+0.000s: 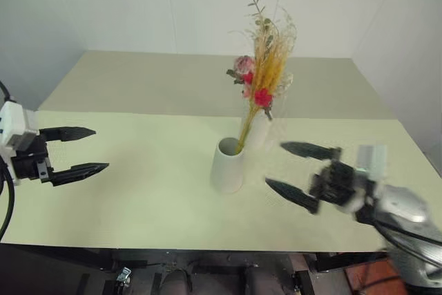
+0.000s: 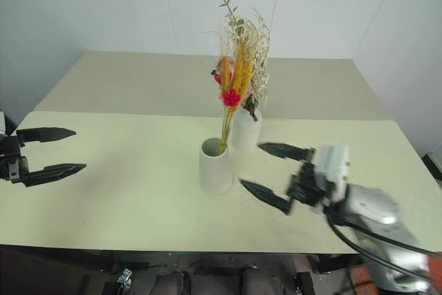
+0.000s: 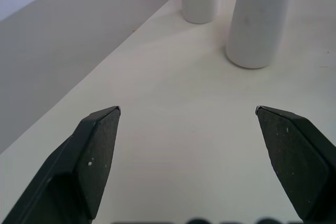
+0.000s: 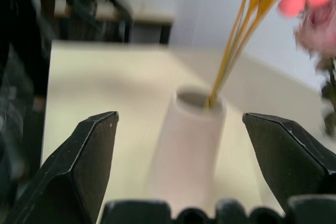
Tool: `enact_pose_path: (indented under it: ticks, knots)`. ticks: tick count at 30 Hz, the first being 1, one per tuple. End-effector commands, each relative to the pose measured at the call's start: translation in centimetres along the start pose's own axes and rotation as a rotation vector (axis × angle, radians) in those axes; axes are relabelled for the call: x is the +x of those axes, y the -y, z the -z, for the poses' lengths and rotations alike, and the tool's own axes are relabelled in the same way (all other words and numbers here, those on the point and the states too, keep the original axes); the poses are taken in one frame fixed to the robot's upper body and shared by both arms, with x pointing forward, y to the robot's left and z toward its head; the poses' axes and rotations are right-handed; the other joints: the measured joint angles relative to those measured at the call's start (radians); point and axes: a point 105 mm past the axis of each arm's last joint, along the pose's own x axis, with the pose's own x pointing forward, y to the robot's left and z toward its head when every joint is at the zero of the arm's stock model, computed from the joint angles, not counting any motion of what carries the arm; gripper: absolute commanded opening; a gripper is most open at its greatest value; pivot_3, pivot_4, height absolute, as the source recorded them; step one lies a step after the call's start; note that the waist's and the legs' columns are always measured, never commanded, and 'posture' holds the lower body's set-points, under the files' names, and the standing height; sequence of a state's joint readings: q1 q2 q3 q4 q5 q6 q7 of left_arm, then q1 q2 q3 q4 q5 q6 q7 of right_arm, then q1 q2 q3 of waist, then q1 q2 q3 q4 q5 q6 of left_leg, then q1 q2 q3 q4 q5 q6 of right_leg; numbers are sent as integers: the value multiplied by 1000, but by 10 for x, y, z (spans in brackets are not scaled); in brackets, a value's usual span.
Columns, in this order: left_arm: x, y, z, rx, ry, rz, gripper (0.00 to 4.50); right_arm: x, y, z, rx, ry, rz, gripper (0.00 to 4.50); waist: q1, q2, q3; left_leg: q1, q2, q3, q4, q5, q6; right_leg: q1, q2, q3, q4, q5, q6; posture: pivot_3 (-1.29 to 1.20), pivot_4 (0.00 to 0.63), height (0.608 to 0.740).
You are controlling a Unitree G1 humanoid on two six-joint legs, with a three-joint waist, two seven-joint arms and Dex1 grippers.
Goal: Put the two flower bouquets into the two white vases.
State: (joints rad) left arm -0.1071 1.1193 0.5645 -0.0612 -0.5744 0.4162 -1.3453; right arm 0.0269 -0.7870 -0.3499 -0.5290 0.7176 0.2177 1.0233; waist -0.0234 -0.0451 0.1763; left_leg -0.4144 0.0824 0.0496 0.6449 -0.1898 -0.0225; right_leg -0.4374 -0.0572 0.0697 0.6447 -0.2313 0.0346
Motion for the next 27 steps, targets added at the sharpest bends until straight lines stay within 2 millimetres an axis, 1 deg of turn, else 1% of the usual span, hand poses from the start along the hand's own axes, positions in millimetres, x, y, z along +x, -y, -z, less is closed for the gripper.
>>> enact_pose_path:
  ticks: [1, 2, 3, 4, 6, 9, 12, 15, 24, 27]
  knots:
    - [-3, -3, -10, 56, 4, -12, 4500, -45, 25, -18, -90, -95, 82, 4458, 0, 0, 0, 1, 0, 0, 0, 0, 0, 0, 0, 0, 0, 0, 0, 0, 150, 740]
    - [-2, -4, -9, 57, 4, -14, 4500, -62, 31, -17, -101, -159, 111, 4458, 1, 0, 0, 2, 0, 0, 0, 0, 0, 1, 0, 0, 0, 0, 0, 0, 150, 740]
    - [-1, -4, -9, 58, 4, -15, 4500, -72, 35, -18, -106, -200, 127, 4458, 5, 0, 0, 3, 0, 0, 0, 0, 0, 2, 0, 0, 0, 0, 0, 0, 150, 740]
    - [-1, -5, -9, 59, 4, -15, 4500, -87, 36, -17, -110, -251, 132, 4458, 7, 0, 0, 5, 0, 0, 0, 0, 0, 3, 0, 0, 0, 0, -1, 0, 150, 740]
    - [0, -5, -8, 61, 5, -12, 4500, -109, 37, -17, -113, -323, 137, 4458, 9, 0, 0, 6, 0, 0, -1, 0, 0, 4, 0, 0, -2, 0, -1, 0, 150, 740]
    - [1, -7, -8, 65, 7, -11, 4500, -136, 40, -17, -103, -405, 189, 4458, 9, 0, 0, 6, 0, 0, -1, 0, 0, 5, 0, 0, -3, -1, 0, 0, 150, 740]
    - [2, -8, -8, 71, 2, -17, 4500, -151, 42, -15, -80, -443, 239, 4458, 5, 0, 0, 6, 0, 0, -1, 0, 0, 5, 0, 0, -3, -1, 0, 0, 150, 740]
    - [2, -10, -8, 75, -3, -23, 4500, -158, 40, -12, -60, -462, 248, 4458, 4, 0, 0, 8, 0, 0, -1, 0, 0, 6, 0, 1, -2, -1, 0, 0, 150, 740]
    - [-2, -11, -10, 79, -3, -21, 4500, -154, 35, -7, -57, -456, 241, 4458, 6, 0, 0, 8, 0, 1, -1, 0, 0, 7, -1, 1, -3, -1, 0, 0, 150, 740]
    - [1, -8, -10, 69, -2, -4, 4500, -154, 37, -6, -52, -467, 242, 4458, 7, 0, 0, 8, 0, 1, -1, 0, 0, 7, -1, 1, -3, -1, 0, 0, 150, 740]
